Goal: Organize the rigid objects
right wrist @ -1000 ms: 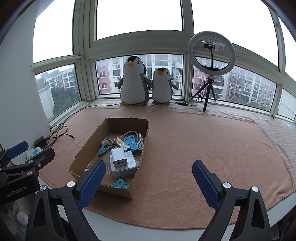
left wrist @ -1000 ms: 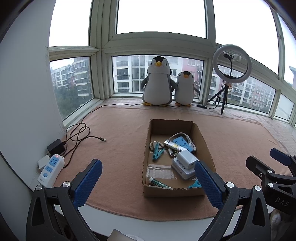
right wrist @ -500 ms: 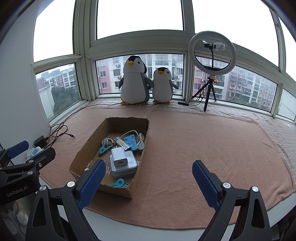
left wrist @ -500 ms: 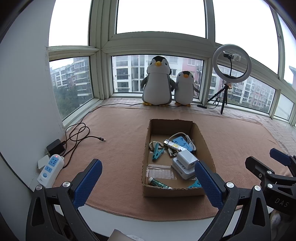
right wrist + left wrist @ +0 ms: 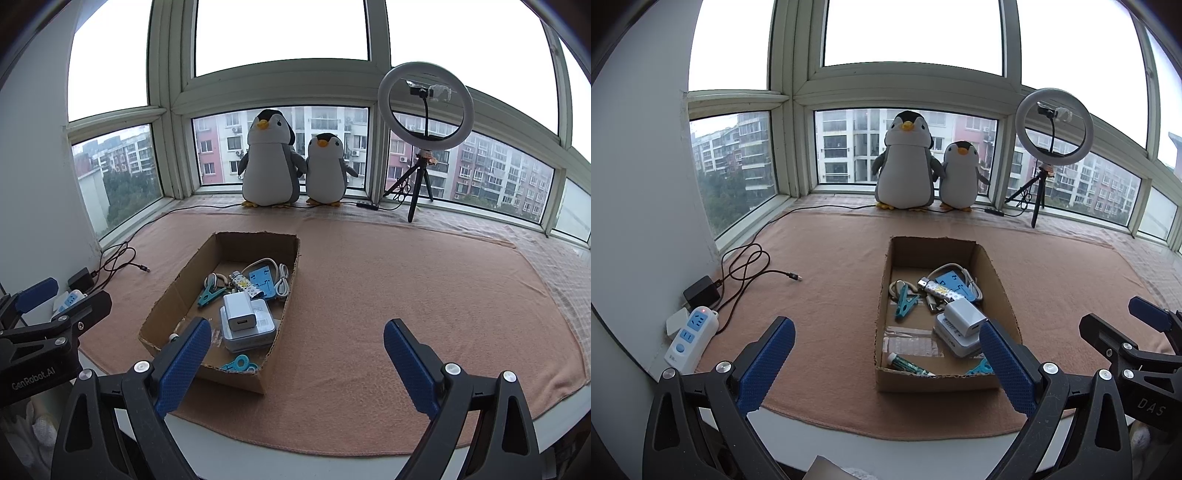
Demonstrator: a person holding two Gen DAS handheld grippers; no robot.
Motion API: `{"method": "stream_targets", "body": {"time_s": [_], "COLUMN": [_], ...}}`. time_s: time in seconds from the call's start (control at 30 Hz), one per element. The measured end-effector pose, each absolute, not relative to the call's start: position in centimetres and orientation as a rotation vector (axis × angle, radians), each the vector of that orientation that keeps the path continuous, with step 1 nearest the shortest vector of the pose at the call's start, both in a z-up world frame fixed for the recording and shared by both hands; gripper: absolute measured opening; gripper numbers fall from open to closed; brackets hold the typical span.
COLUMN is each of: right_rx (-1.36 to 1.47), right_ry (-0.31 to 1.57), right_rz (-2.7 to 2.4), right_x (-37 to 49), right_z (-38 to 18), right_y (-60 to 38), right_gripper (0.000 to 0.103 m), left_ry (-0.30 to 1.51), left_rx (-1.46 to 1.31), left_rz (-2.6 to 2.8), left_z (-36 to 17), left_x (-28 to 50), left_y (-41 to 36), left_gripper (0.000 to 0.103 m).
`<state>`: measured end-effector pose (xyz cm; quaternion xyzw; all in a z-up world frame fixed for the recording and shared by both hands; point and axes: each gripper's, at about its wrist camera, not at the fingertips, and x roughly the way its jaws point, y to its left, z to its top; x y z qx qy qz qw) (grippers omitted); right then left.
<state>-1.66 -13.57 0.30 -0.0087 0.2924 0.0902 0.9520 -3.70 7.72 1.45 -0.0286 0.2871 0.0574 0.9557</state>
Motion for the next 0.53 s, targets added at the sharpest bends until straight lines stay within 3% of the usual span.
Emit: {"method": "stream_targets", "body": {"time_s": [0.53], "right_rx": [-0.02], "right_ry": [0.599], "right_rz": [0.185], "right_x": [-1.47], "right_z": [0.23], "right_y": [-13.73], "right_gripper": [0.093], "left_ry": [0.574], "left_rx": [-0.05], "left_rz": [0.109], "left_z": [1.54], "left_x": [-3.63], "left_y": [7.76], "left_gripper": [0.102]}}
